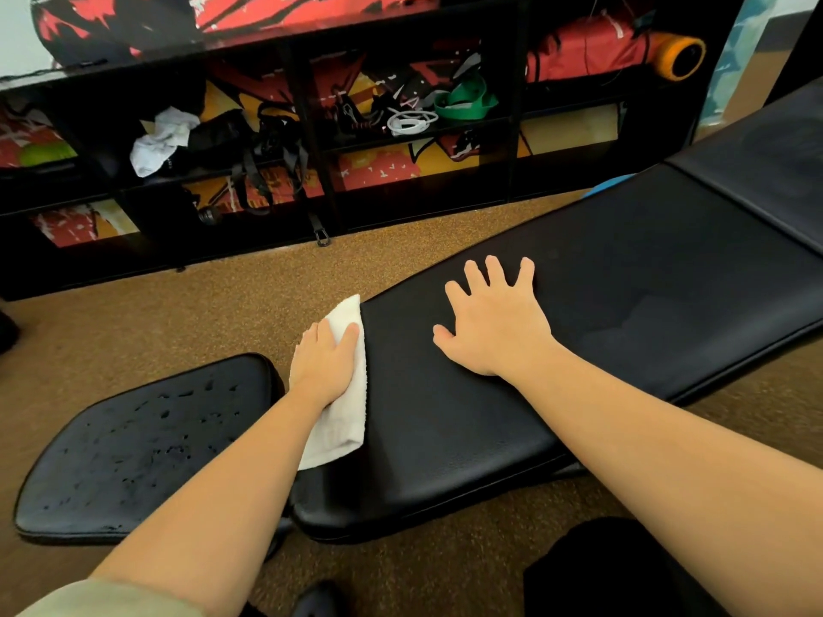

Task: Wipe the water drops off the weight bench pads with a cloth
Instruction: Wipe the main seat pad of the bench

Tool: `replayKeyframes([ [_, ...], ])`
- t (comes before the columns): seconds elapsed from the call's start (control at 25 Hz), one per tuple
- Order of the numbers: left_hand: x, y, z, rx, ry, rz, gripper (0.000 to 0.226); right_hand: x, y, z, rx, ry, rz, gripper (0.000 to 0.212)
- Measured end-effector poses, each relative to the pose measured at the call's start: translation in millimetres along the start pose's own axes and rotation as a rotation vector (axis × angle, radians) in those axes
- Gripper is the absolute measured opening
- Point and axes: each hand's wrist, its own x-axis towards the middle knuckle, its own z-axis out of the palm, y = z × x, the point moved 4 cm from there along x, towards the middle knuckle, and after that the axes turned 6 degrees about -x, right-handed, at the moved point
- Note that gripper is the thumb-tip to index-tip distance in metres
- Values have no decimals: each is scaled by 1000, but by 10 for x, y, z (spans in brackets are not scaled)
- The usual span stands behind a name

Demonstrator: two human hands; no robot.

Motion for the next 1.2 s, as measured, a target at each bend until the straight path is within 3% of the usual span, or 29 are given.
replayKeyframes([
  [0.16, -204, -92, -12, -43, -4, -21, 74, -4, 2, -18, 5, 4, 6, 74],
  [0.4, -478, -279, -29, -81, 18, 14, 44, -15, 6, -31, 15, 0, 11, 74],
  [0.68, -785, -413, -36, -52, 77, -61, 72, -31, 4, -46, 19, -13, 8, 74],
  [1.0, -1555, -262, -51, -78, 120, -81, 44, -38, 7, -50, 17, -14, 8, 74],
  [1.2, -1974, -274, -24, 288, 113, -165, 63, -28, 5, -36, 16, -11, 6, 74],
])
